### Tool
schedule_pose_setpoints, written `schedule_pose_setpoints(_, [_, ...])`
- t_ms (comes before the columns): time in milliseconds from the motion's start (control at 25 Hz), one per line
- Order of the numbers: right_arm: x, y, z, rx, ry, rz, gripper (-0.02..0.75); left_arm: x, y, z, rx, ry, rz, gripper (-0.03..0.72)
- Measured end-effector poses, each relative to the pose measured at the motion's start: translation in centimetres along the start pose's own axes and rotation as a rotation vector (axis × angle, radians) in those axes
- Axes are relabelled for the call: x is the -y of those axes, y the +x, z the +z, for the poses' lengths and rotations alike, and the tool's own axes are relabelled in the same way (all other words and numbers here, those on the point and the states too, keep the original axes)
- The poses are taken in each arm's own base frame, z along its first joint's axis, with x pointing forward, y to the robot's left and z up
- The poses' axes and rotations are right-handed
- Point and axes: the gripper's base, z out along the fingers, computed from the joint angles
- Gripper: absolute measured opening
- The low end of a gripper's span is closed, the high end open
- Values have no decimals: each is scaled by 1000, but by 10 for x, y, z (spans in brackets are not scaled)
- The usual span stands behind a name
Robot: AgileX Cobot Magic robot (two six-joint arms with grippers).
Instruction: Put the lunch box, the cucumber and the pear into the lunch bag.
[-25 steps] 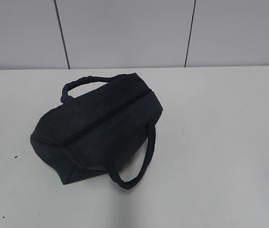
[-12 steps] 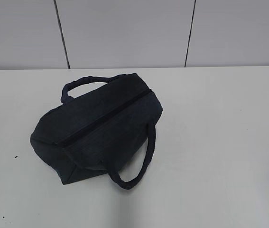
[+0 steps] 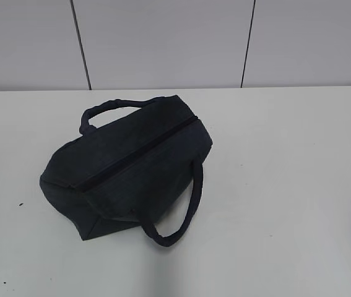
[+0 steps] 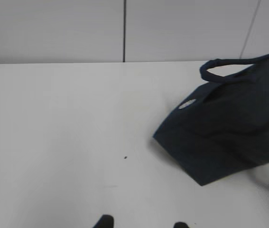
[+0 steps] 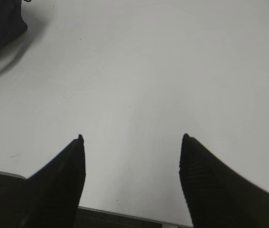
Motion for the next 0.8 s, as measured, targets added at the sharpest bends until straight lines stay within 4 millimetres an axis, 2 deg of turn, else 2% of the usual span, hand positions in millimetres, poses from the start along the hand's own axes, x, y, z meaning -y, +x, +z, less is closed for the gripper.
schedule_pose_setpoints(240, [0,0,0,-3,27,16,491,2,3,-4,20,-217,-118,246])
schedule_pose_setpoints(800, [0,0,0,-5,38,19,491,3,3,-5,25,-232,-126,246])
